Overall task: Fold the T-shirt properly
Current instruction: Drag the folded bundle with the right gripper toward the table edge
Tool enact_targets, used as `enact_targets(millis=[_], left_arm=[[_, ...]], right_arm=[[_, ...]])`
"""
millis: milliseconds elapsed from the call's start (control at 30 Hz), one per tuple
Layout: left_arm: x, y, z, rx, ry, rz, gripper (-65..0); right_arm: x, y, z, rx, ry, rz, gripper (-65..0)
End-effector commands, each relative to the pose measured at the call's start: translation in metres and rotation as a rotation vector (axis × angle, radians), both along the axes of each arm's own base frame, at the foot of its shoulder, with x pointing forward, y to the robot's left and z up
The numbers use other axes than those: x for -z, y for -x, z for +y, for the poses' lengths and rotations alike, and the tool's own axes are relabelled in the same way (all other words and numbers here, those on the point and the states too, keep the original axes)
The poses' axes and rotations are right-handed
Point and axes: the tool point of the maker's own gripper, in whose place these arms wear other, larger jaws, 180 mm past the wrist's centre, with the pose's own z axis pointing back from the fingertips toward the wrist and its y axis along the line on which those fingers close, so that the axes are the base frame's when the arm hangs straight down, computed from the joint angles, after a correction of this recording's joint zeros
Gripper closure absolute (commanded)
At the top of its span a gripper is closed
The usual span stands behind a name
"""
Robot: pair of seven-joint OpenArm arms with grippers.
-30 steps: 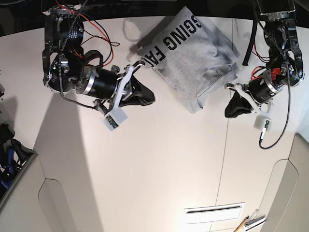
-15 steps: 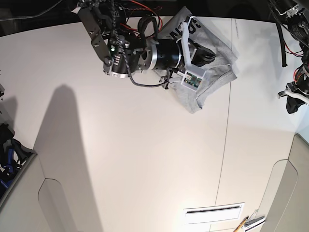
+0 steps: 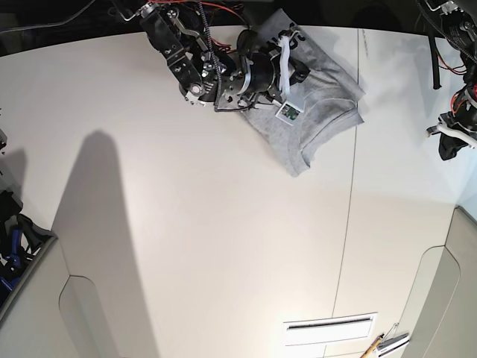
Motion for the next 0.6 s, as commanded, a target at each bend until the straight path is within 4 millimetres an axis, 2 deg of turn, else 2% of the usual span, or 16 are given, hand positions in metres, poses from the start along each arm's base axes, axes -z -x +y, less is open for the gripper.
enact_targets(millis=[0, 100, 233, 433, 567], left_arm=[[-0.015, -0.006, 0.004, 0.004, -0.021, -0.047, 0.0], [-0.015, -0.007, 0.004, 0.004, -0.02, -0.047, 0.0], [-0.015, -0.007, 0.004, 0.004, -0.02, -0.047, 0.0], [-0.016, -0.008, 0.002, 0.008, -0.004, -0.06, 0.0], [-0.016, -0.008, 0.002, 0.008, -0.004, -0.06, 0.0]], right_arm=[[0.012, -0.018, -0.028, 0.059, 0.108, -0.035, 0.0], [0.016, -0.043, -0.066, 0.18, 0.155, -0.041, 0.0], [0.023, -0.067, -0.128, 0.334, 0.228, -0.025, 0.0], [0.02, -0.091, -0.218, 0.551, 0.266, -0.007, 0.0], [0.012, -0.099, -0.279, 0.663, 0.317, -0.023, 0.0]])
